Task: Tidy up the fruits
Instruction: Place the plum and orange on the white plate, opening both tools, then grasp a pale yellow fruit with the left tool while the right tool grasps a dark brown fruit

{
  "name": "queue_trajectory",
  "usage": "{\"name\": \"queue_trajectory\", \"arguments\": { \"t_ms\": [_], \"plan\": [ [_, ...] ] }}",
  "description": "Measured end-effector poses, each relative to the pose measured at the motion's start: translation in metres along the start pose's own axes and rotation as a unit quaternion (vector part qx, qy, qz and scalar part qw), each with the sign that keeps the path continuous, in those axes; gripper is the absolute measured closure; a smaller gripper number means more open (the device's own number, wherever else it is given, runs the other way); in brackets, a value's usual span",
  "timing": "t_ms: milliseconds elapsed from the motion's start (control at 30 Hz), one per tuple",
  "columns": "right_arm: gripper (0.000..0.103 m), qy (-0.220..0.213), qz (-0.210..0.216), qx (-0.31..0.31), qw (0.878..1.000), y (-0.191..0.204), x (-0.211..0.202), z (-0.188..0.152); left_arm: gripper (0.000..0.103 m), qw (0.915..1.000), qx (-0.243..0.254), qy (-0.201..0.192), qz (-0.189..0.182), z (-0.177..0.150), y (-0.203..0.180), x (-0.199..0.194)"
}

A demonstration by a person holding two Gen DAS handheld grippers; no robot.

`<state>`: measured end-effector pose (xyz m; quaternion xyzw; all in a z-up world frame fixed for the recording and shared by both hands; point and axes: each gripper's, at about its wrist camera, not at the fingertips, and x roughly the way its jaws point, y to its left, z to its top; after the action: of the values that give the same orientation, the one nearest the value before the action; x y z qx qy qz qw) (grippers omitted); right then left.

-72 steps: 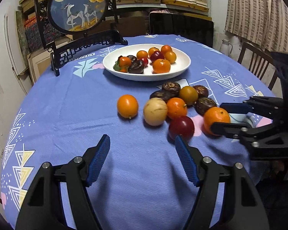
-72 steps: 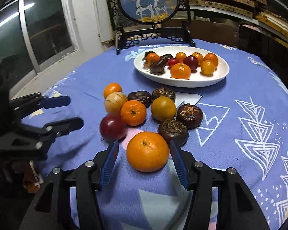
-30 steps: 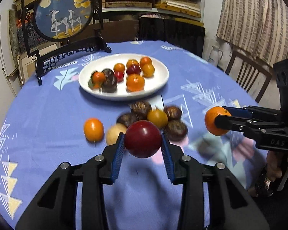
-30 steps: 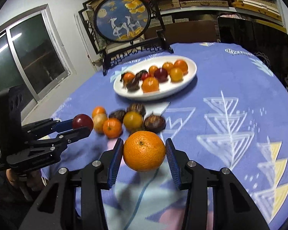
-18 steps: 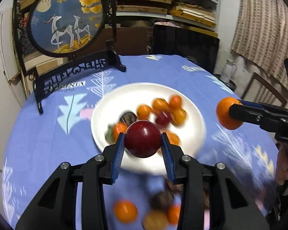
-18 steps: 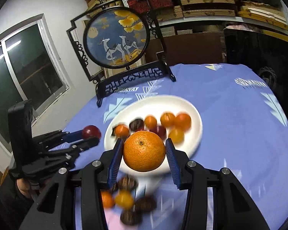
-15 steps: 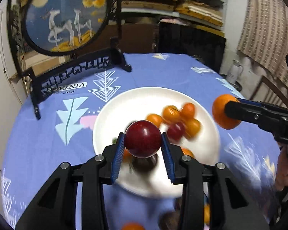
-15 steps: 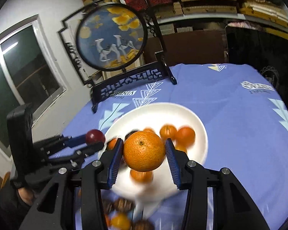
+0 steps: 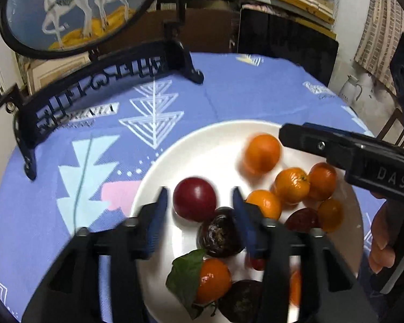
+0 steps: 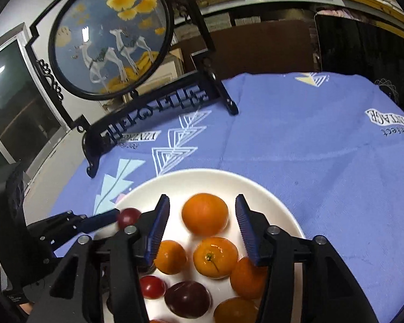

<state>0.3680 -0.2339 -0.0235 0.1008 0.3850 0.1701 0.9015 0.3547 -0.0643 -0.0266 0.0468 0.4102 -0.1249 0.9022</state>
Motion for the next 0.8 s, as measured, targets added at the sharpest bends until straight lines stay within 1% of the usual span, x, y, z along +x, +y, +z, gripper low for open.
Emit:
{"name": "queue_trajectory", "arguments": {
  "t_ms": [33, 133, 233, 300, 333, 467, 567, 600, 700, 733, 800],
  "plan": [
    [0.052, -0.004, -0.002, -0.003, 1.0, 0.001, -0.005, 0.0, 0.044, 1.0, 0.0, -0.008, -0.002, 0.0, 0.0, -0.007],
    [0.052, -0.021, -0.003, -0.013, 1.0, 0.006, -0.032, -0.007, 0.044, 0.9997, 0.003, -0.024, -0.01, -0.005, -0.004, -0.033],
    [0.052, -0.029, -0.003, -0.022, 0.999, 0.011, -0.063, -0.022, 0.042, 0.999, 0.018, -0.039, -0.01, -0.021, -0.008, -0.065],
    [0.052, -0.031, -0.006, -0.031, 0.999, 0.015, -0.085, -0.039, 0.038, 0.9982, 0.035, -0.048, -0.01, -0.039, -0.012, -0.088],
    [0.052, -0.032, -0.005, -0.037, 0.999, 0.017, -0.097, -0.049, 0.036, 0.9975, 0.046, -0.054, -0.009, -0.053, -0.014, -0.102],
    [0.052, -0.034, -0.008, -0.048, 0.998, 0.022, -0.139, -0.093, 0.035, 0.9955, 0.07, -0.062, -0.013, -0.099, -0.018, -0.136],
    [0.052, -0.031, -0.014, -0.05, 0.998, 0.025, -0.161, -0.13, 0.035, 0.9962, 0.064, -0.053, -0.026, -0.138, -0.019, -0.152],
    [0.052, -0.027, -0.01, -0.047, 0.998, 0.025, -0.167, -0.145, 0.035, 0.9962, 0.065, -0.051, -0.028, -0.146, -0.019, -0.153],
    [0.052, -0.019, -0.018, -0.043, 0.999, 0.026, -0.178, -0.177, 0.035, 0.9948, 0.087, -0.052, -0.011, -0.181, -0.035, -0.162],
    [0.052, -0.018, -0.02, -0.044, 0.999, 0.027, -0.18, -0.186, 0.035, 0.9943, 0.093, -0.052, -0.007, -0.188, -0.04, -0.164],
    [0.052, -0.016, -0.02, -0.044, 0.999, 0.03, -0.184, -0.199, 0.039, 0.9937, 0.101, -0.046, -0.014, -0.202, -0.049, -0.164]
  ]
}}
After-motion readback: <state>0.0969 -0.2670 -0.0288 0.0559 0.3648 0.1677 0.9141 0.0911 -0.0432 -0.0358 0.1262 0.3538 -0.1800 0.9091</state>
